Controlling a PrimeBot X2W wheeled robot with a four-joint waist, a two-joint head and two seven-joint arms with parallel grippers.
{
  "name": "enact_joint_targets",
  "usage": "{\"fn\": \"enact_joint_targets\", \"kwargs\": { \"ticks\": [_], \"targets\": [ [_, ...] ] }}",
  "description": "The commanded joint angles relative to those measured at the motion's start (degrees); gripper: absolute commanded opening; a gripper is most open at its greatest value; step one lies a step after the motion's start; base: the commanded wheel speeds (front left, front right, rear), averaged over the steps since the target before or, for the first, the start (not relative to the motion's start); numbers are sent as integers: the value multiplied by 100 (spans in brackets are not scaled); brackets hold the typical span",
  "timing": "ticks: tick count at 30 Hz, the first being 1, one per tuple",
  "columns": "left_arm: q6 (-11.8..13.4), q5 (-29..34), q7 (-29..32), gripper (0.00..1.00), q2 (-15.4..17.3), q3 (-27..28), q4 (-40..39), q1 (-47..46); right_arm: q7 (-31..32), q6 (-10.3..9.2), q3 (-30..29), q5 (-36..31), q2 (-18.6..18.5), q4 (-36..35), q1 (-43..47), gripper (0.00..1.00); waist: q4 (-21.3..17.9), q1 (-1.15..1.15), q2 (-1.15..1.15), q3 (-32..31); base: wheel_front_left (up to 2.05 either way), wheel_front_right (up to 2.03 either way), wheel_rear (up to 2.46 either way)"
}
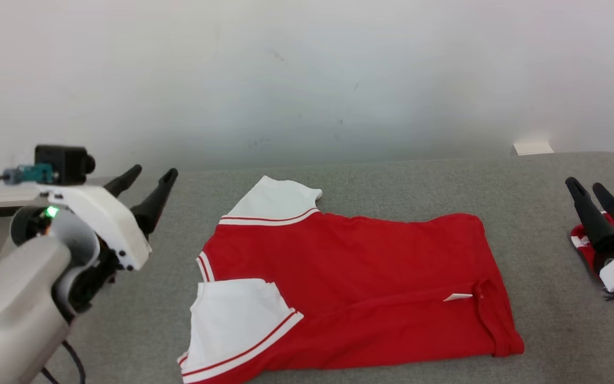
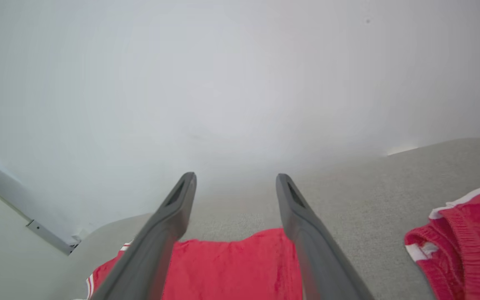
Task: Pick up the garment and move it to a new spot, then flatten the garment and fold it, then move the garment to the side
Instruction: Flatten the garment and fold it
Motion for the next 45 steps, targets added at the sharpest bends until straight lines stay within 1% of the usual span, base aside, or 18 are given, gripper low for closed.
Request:
{"fn": "enact_joint_targets", "kwargs": {
  "ticks": [1, 2, 3, 6, 10, 13, 16, 20, 22, 25, 30, 39, 40, 41, 42, 43, 44, 45],
  "targets": [
    [232, 217, -483, 100, 94, 42, -271, 344, -216, 1, -206, -265, -5, 48, 280, 100, 26, 0, 0, -33, 0, 0, 0],
    [232, 217, -483, 100, 94, 42, -271, 344, -216, 1, -206, -265, -5, 48, 280, 100, 26, 0, 0, -33, 0, 0, 0],
    [376, 256, -702, 100, 135, 61, -412, 474, -254, 1, -350, -395, 20, 78, 389, 100, 31, 0, 0, -36, 0, 0, 0],
    [903, 442, -1238, 100, 234, 178, -884, 966, -261, 1, -1398, -1111, 256, 171, 879, 100, 32, 0, 0, -16, 0, 0, 0],
    [1678, 677, -1464, 100, 269, 486, -1525, 1742, -266, 1, -2736, -2368, 762, 52, 1868, 100, 9, 0, 0, 58, 0, 0, 0],
    [2137, 1143, -1474, 100, 98, 954, -2026, 2389, -266, 1, -3460, -3210, 1314, -65, 2675, 100, 18, 0, 0, 133, 0, 0, 0],
    [2345, 1575, -1472, 100, -210, 1367, -2329, 3158, -267, 1, -3901, -3851, 1761, -170, 3217, 100, 25, 0, 0, 206, 0, 0, 0],
    [2348, 1932, -1474, 100, -540, 1845, -2270, 3925, -263, 1, -4032, -4423, 2210, -86, 3525, 100, -4, 0, 0, 271, 0, 0, 0],
    [2259, 1960, -1474, 100, -717, 1920, -2132, 4250, -170, 1, -4065, -4615, 2384, 50, 3503, 100, -12, 0, 0, 288, 0, 0, 0],
    [2053, 2008, -1472, 100, -811, 1855, -1820, 4430, 21, 1, -4082, -4816, 2559, 285, 3344, 100, 9, 0, 0, 328, 0, 0, 0],
    [1712, 1957, -1299, 100, -984, 1609, -1252, 4275, 288, 1, -4133, -5027, 2776, 762, 3132, 100, 109, 0, 0, 367, 0, 0, 0],
    [1167, 1846, -836, 100, -1356, 1281, -314, 3846, 593, 1, -4094, -5208, 2951, 1350, 2940, 100, 200, 0, 0, 321, 0, 0, 0],
    [1100, 1828, -836, 100, -1411, 1262, -227, 3780, 631, 1, -4058, -5208, 2974, 1379, 2948, 97, 202, 0, 0, 318, 0, 0, 0],
    [1043, 1837, -823, 100, -1450, 1235, -155, 3719, 643, 1, -4036, -5208, 2983, 1396, 2948, 67, 201, 0, 0, 313, 0, 0, 0],
    [999, 1851, -825, 91, -1479, 1223, -66, 3659, 651, 1, -4028, -5204, 2982, 1405, 2940, 41, 200, 0, 0, 310, 0, 0, 0],
    [975, 1856, -827, 48, -1502, 1214, 9, 3608, 651, 1, -4018, -5197, 2987, 1416, 2932, 4, 196, 0, 0, 307, 0, 0, 0],
    [930, 1857, -838, 20, -1524, 1209, 77, 3558, 649, 1, -4009, -5188, 2989, 1427, 2927, 0, 189, 0, 0, 302, 0, 0, 0],
    [902, 1857, -852, 0, -1542, 1205, 151, 3523, 638, 1, -4008, -5175, 2988, 1437, 2921, 0, 182, 0, 0, 298, 0, 0, 0]
  ]
}}
